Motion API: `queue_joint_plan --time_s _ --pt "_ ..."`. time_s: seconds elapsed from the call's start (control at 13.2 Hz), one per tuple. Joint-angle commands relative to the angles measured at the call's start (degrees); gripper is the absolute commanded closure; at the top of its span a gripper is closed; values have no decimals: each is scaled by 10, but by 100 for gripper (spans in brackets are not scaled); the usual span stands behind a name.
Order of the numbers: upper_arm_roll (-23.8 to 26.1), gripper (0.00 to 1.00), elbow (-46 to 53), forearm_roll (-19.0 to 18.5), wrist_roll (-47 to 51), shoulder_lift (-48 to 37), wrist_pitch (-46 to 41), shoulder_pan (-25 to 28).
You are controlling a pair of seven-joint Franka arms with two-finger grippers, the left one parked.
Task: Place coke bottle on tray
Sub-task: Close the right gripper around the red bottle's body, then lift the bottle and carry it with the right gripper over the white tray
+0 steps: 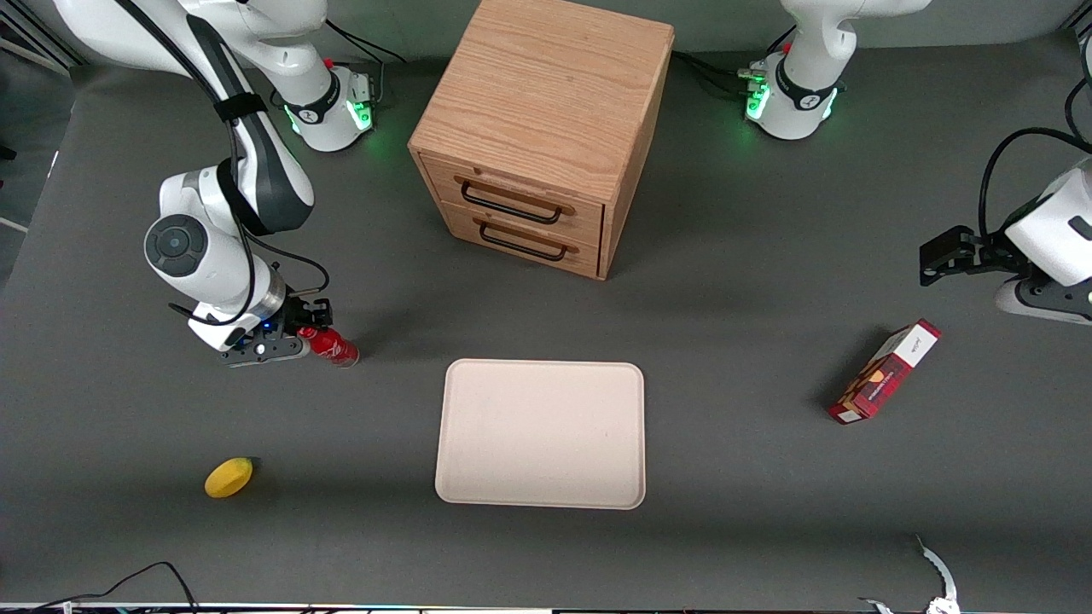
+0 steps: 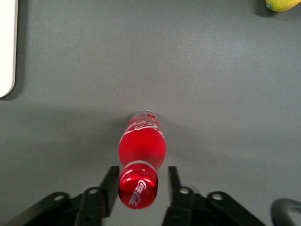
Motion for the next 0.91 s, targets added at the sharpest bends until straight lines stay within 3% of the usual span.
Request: queue_joint_plan --time_s 0.0,0.3,0.83 --pt "3 100 -14 -11 5 -17 8 -2" --pt "3 100 25 -11 -3 -28 -32 -1" --pt "3 100 343 6 -2 -10 -373 4"
